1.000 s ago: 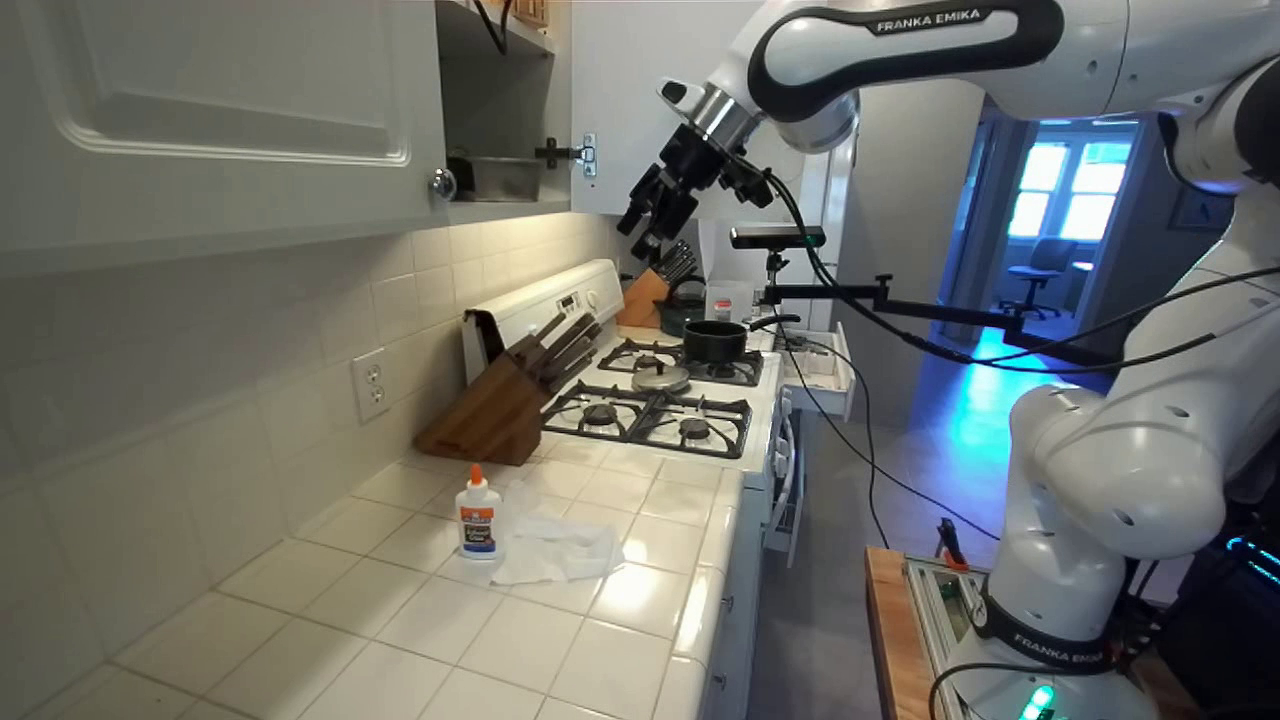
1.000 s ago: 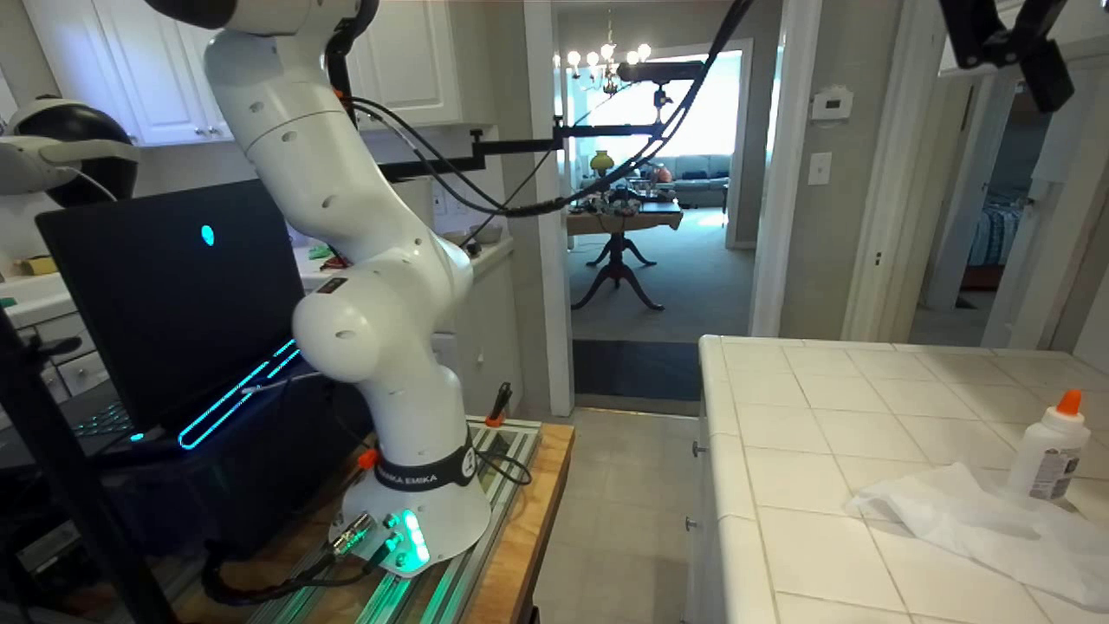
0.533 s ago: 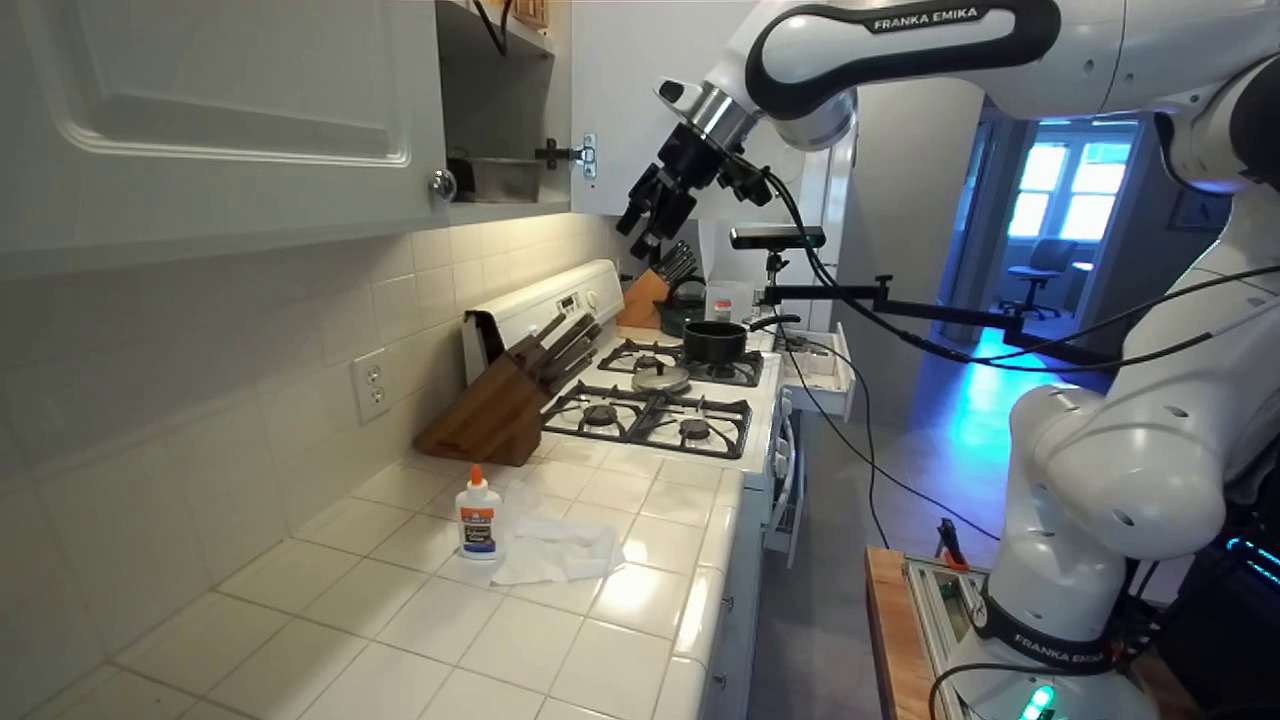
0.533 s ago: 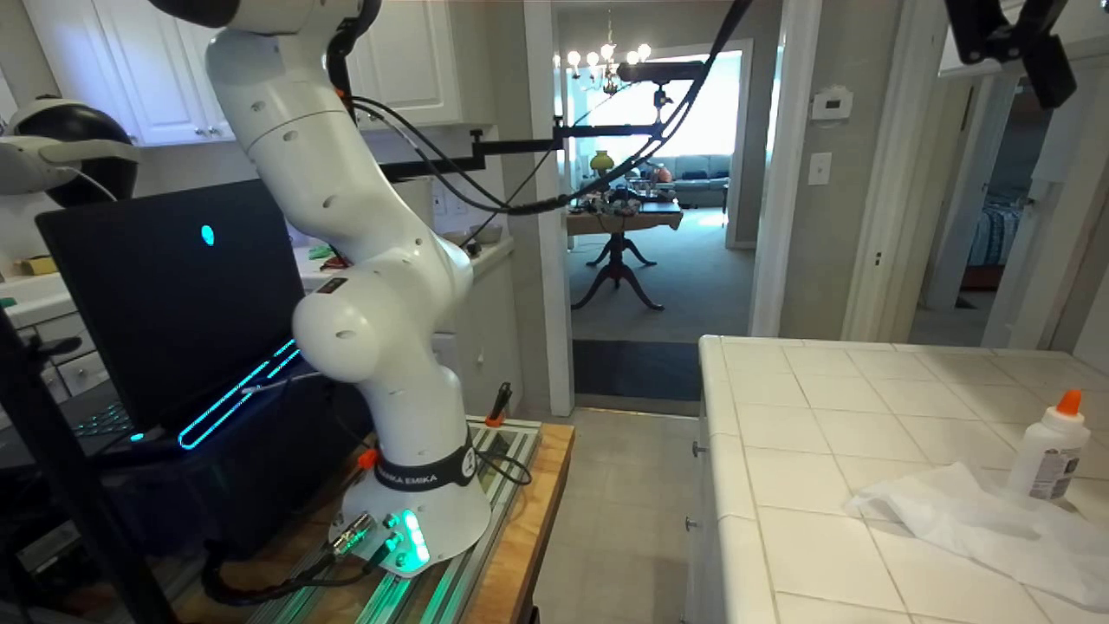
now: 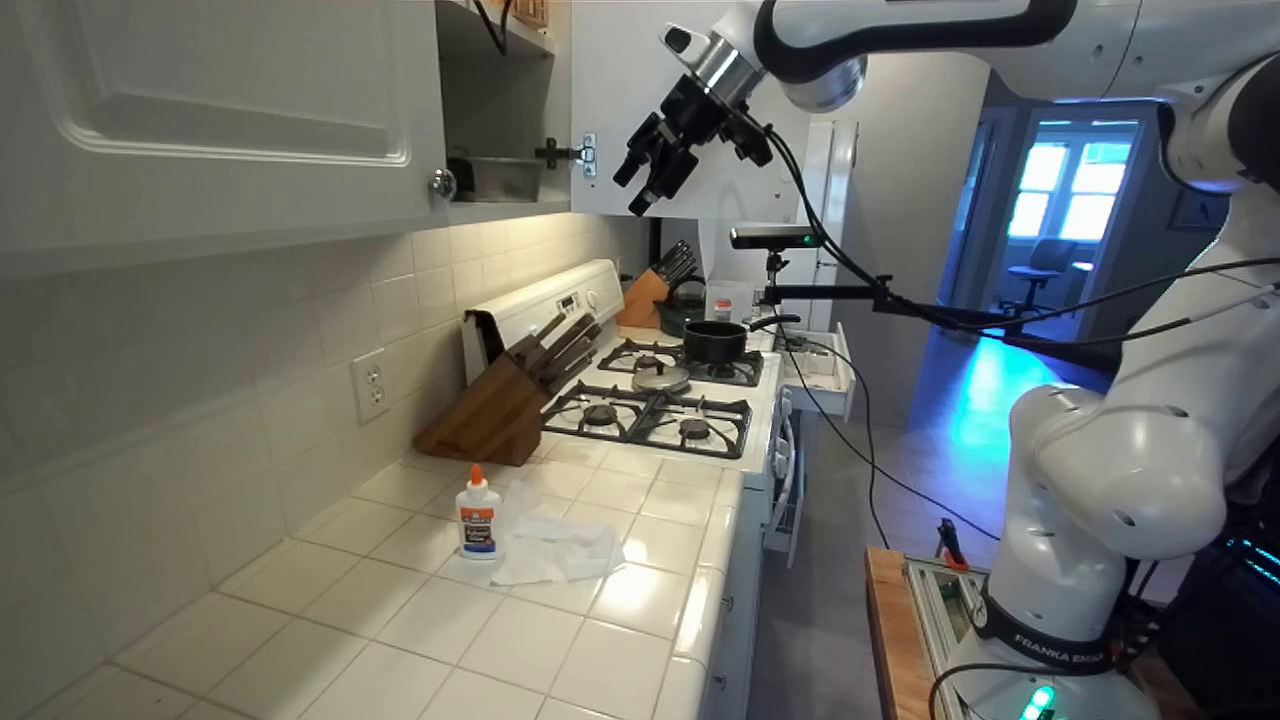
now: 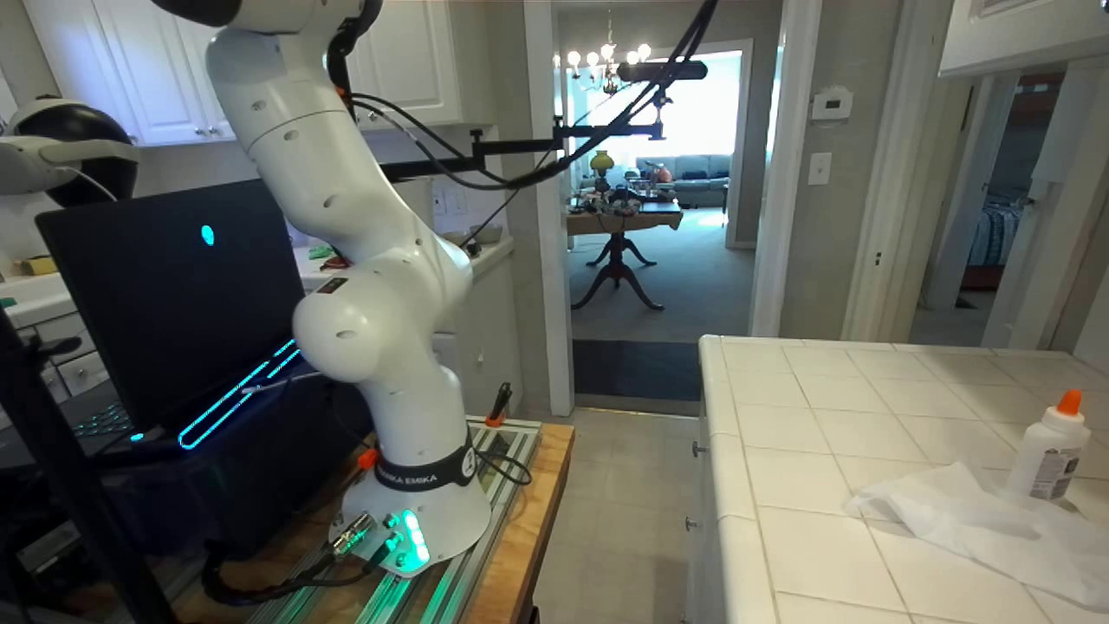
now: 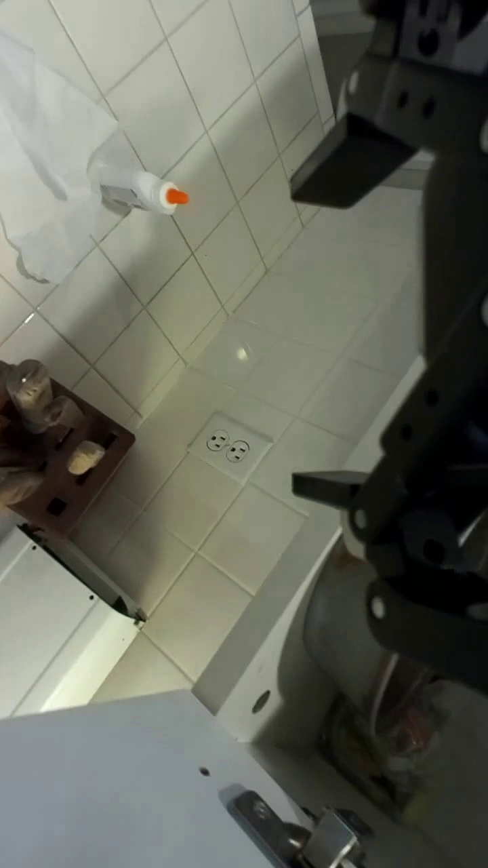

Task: Take a pot out of the cabinet

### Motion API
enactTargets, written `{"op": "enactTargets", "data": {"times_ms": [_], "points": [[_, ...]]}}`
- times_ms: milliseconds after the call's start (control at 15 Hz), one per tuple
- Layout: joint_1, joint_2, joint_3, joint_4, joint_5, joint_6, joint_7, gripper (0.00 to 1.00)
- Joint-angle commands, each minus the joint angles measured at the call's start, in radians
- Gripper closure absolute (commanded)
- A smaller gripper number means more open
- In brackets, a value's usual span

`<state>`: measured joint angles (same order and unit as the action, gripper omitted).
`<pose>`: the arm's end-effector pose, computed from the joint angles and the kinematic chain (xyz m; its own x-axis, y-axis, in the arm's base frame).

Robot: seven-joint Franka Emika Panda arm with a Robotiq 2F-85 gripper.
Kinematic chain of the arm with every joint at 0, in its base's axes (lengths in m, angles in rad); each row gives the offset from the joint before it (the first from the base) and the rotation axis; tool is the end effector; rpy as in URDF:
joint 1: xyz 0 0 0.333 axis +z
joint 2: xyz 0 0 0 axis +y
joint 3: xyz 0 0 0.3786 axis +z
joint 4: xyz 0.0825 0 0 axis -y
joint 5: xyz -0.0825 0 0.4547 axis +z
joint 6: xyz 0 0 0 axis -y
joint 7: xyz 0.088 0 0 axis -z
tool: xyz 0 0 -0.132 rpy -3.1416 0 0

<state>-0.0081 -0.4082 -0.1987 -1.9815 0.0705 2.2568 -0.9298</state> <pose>0.5197 -0.1299 0.7431 0.5982 0.6348 0.4890 0.4869 -0.7726 0.4073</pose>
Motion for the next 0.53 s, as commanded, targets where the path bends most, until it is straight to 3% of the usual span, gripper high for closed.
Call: {"op": "enactTargets", "data": {"times_ms": [0, 467], "points": [[0.018, 0.073, -0.015, 0.134, -0.022, -0.083, -0.065, 0.00], [0.011, 0.192, -0.033, 0.281, 0.018, -0.135, -0.253, 0.00]]}}
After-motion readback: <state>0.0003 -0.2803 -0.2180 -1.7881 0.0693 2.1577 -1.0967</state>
